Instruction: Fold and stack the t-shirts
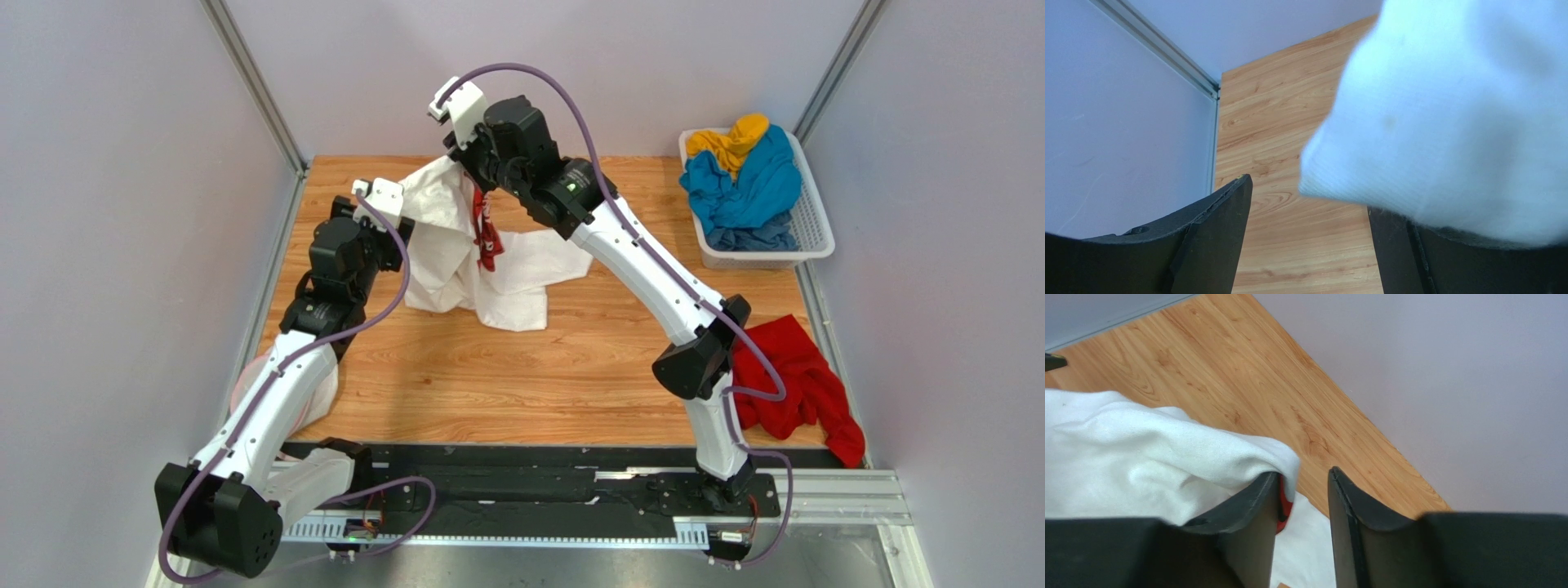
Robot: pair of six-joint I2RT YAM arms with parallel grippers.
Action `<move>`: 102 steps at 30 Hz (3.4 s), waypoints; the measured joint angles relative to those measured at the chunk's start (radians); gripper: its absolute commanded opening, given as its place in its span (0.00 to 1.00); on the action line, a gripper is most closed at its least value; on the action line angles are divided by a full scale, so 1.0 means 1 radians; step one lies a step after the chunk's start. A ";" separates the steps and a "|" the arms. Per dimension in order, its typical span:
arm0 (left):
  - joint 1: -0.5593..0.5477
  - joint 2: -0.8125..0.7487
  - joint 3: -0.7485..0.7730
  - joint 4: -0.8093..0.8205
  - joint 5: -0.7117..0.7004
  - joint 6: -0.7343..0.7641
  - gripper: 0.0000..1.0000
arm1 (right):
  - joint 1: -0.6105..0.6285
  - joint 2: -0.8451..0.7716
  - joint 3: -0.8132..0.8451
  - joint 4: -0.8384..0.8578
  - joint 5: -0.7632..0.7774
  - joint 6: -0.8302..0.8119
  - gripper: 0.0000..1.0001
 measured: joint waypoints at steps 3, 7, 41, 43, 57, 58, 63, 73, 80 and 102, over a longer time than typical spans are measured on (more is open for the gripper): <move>0.000 0.000 0.000 -0.001 -0.006 0.000 0.77 | -0.003 0.000 -0.063 0.032 0.034 -0.009 1.00; 0.000 0.000 0.000 -0.004 -0.005 0.000 0.77 | -0.014 0.001 -0.190 0.035 0.078 -0.023 1.00; 0.000 0.254 -0.123 -0.196 0.340 0.272 0.71 | -0.069 -0.185 -0.870 -0.063 -0.024 0.060 0.84; 0.000 0.271 -0.125 -0.197 0.340 0.284 0.70 | -0.069 -0.185 -0.870 -0.063 -0.027 0.060 0.84; 0.000 0.350 -0.125 -0.193 0.340 0.314 0.68 | -0.069 -0.185 -0.901 -0.065 -0.038 0.060 0.82; 0.000 0.355 -0.125 -0.192 0.340 0.314 0.68 | -0.069 -0.185 -0.902 -0.065 -0.038 0.060 0.81; 0.000 0.377 -0.121 -0.181 0.340 0.313 0.65 | -0.069 -0.185 -0.903 -0.065 -0.041 0.061 0.80; 0.000 0.403 -0.096 -0.170 0.340 0.313 0.51 | -0.069 -0.185 -0.911 -0.064 -0.042 0.066 0.79; 0.000 0.434 -0.082 -0.167 0.336 0.313 0.33 | -0.069 -0.185 -0.920 -0.065 -0.047 0.067 0.78; 0.000 0.378 -0.053 -0.197 0.336 0.301 0.17 | -0.068 -0.176 -0.922 -0.065 -0.090 0.068 0.75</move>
